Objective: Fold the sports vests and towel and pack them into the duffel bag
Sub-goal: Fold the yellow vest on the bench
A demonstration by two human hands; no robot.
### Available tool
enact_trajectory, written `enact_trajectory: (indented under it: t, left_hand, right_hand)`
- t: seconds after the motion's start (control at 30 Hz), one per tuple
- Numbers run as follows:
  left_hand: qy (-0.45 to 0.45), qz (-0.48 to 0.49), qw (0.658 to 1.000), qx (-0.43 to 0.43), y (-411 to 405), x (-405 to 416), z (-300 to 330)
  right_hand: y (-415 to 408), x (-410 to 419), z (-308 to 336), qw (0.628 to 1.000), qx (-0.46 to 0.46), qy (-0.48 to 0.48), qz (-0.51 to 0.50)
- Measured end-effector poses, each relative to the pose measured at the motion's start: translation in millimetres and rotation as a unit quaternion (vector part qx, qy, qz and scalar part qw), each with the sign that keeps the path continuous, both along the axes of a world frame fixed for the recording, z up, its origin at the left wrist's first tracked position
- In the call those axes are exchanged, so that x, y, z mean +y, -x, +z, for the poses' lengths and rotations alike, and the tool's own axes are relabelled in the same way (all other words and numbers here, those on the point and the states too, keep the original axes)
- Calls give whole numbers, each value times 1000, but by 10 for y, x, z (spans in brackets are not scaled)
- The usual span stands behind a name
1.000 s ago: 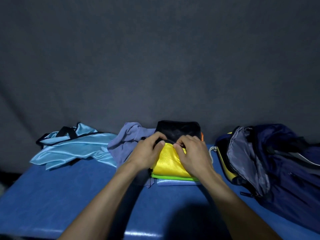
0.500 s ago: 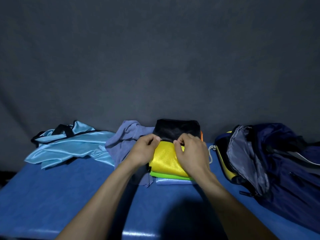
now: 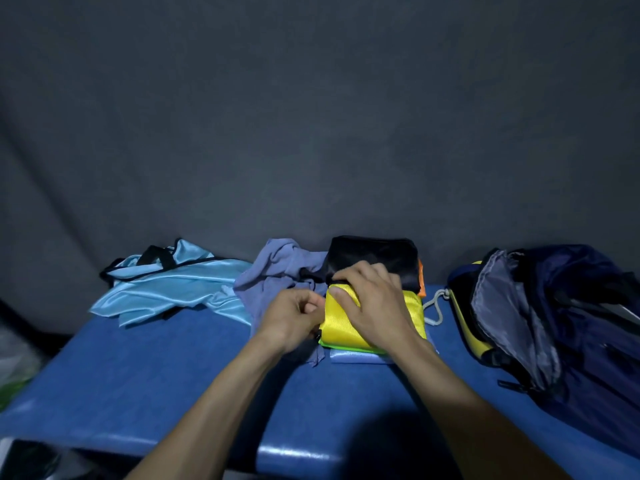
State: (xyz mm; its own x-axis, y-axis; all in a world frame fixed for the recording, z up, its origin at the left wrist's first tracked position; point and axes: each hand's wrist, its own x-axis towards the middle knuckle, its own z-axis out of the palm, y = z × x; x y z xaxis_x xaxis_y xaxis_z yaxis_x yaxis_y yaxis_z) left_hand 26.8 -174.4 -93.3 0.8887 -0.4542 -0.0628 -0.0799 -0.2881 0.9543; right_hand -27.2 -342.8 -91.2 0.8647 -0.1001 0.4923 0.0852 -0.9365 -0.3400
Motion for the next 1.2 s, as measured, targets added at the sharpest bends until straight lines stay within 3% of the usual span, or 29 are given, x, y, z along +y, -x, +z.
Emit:
enact_trajectory:
  t: [0.17,0.33,0.57,0.83,0.93,1.07,1.2]
  left_hand:
    - [53,40,998,3,64,-43,-80]
    - [119,-63,987,83,15,133,-134]
    - [82,-25,996,-31,-15,-57,-207]
    - [74,-97,992,36,19,192,-118]
    - [72,-52,995,43,56,125,-39]
    - [-56,29,993,-101,81,-115,-84]
    - [-113,46,982,-143,88,-171,-150]
  right_hand:
    - [-93,91,-14,999,-11,-25,-28]
    - [-106,150,-23,997,-30,-48,-60]
    - [-112,228,-36,993,-66,-72,-71]
    - [-128,245,-71,992,-56,-44,-105]
    - [-132,252,-77,992,-56,-43,-106]
    - [-140,241,-71,991,-54,-87,-91]
    - [-53,145,-9,993,-51,-71,-75]
